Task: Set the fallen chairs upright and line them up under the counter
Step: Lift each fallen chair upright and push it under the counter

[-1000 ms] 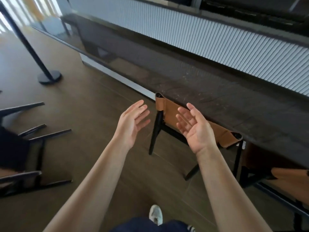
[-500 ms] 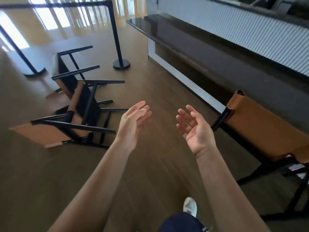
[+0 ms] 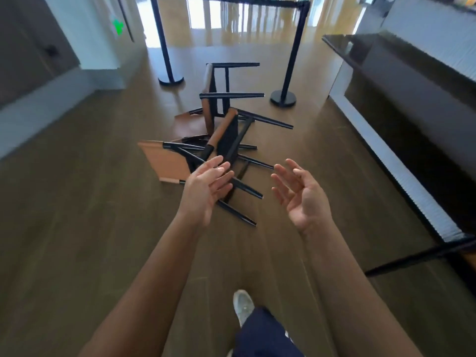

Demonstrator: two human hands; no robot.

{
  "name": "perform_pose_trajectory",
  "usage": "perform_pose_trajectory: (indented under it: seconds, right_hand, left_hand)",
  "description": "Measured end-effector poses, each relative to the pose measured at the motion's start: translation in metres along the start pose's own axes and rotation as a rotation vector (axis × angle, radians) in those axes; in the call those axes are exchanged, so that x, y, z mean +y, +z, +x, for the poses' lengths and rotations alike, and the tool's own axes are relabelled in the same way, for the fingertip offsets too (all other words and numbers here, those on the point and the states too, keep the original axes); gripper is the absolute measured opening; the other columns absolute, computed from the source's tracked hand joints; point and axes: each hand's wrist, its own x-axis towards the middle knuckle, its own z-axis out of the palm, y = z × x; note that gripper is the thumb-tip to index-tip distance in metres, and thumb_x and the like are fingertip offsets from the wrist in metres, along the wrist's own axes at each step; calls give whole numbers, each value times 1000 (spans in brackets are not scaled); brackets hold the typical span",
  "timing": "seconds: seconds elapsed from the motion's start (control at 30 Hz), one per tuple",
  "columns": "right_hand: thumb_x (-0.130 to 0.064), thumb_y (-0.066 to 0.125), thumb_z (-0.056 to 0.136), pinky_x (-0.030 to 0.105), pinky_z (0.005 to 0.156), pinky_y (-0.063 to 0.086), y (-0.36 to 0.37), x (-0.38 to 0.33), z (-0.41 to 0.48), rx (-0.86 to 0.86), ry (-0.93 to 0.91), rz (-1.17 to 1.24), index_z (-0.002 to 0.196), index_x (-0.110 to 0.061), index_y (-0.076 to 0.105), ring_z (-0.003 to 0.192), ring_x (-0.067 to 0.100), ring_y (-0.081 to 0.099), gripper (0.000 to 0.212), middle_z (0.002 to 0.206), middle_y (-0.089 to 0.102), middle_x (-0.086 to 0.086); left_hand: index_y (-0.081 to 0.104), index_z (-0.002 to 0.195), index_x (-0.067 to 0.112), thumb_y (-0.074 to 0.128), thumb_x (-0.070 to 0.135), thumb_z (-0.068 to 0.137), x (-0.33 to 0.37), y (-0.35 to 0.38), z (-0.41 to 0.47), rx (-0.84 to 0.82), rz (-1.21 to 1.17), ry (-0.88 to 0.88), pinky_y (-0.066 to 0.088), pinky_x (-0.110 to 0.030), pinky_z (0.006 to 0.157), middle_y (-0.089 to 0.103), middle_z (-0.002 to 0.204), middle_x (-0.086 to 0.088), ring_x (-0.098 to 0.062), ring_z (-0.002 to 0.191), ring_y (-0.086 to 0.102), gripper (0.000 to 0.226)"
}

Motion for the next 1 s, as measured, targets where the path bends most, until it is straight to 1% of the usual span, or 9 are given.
perform_pose_trajectory:
  seconds: [0.1, 0.2, 0.3, 0.43, 0.57, 0.73, 0.8, 0.93, 1.0]
  right_hand:
    - [-21, 47, 100, 34, 82, 50, 34, 14, 22, -37, 52, -35, 111, -19, 67, 100, 18, 70, 23, 103, 76, -1]
    - [-20, 47, 100, 32, 78, 51, 66, 26, 51, -69, 108, -48, 114, -17, 66, 98, 17, 71, 24, 103, 76, 0]
    - [-20, 47, 101, 33, 79, 51, 101, 31, 84, -84, 162, -63, 117, -14, 65, 100, 18, 70, 25, 102, 76, 1]
    - [-20, 46, 102, 34, 88, 51, 148, 33, 129, -108, 212, -86, 119, -14, 65, 105, 21, 67, 26, 105, 76, 2]
    - [-19, 46, 102, 34, 86, 50, 191, 37, 172, -125, 244, -92, 117, -13, 65, 105, 21, 67, 25, 104, 76, 2]
    - [-20, 45, 102, 35, 92, 50, 240, 56, 203, -146, 286, -124, 116, -13, 65, 105, 20, 68, 26, 105, 76, 3]
    - [-20, 44, 103, 35, 91, 50, 260, 67, 213, -150, 308, -138, 115, -11, 65, 105, 21, 68, 26, 106, 75, 4]
    - [-20, 44, 103, 34, 88, 51, 306, 92, 232, -126, 335, -148, 111, -10, 66, 104, 22, 68, 25, 105, 75, 5]
    - [-19, 44, 103, 34, 89, 50, 331, 105, 241, -108, 334, -147, 110, -10, 66, 104, 22, 68, 25, 103, 75, 6]
  left_hand:
    - [61, 116, 16, 49, 7, 93, 10, -29, 18, 71, -26, 3, 55, -30, 81, 70, 115, -5, -21, 105, 68, 27]
    - [61, 117, 14, 50, 7, 93, 23, -53, 43, 139, -62, 12, 56, -29, 77, 73, 109, -5, -21, 99, 70, 27]
    - [60, 118, 12, 48, 5, 93, 41, -73, 75, 211, -83, 15, 55, -32, 80, 73, 109, -7, -22, 98, 70, 28]
    - [60, 120, 12, 47, 4, 94, 71, -93, 119, 269, -71, 21, 53, -35, 86, 71, 112, -8, -23, 101, 69, 30]
    - [59, 119, 11, 46, 3, 95, 93, -115, 157, 332, -99, 33, 53, -36, 89, 73, 107, -7, -23, 99, 70, 29]
    - [58, 119, 8, 45, 3, 94, 108, -149, 188, 420, -181, 9, 48, -40, 96, 70, 112, -12, -25, 98, 68, 29]
    - [59, 116, 8, 46, 3, 94, 113, -165, 201, 431, -212, 1, 50, -39, 93, 70, 111, -13, -24, 95, 68, 26]
    - [60, 112, 8, 45, 4, 94, 128, -206, 233, 430, -244, -6, 57, -31, 76, 72, 103, -10, -22, 90, 70, 24]
    - [60, 110, 9, 44, 5, 95, 139, -230, 249, 426, -236, -17, 56, -32, 77, 72, 102, -9, -21, 89, 70, 23]
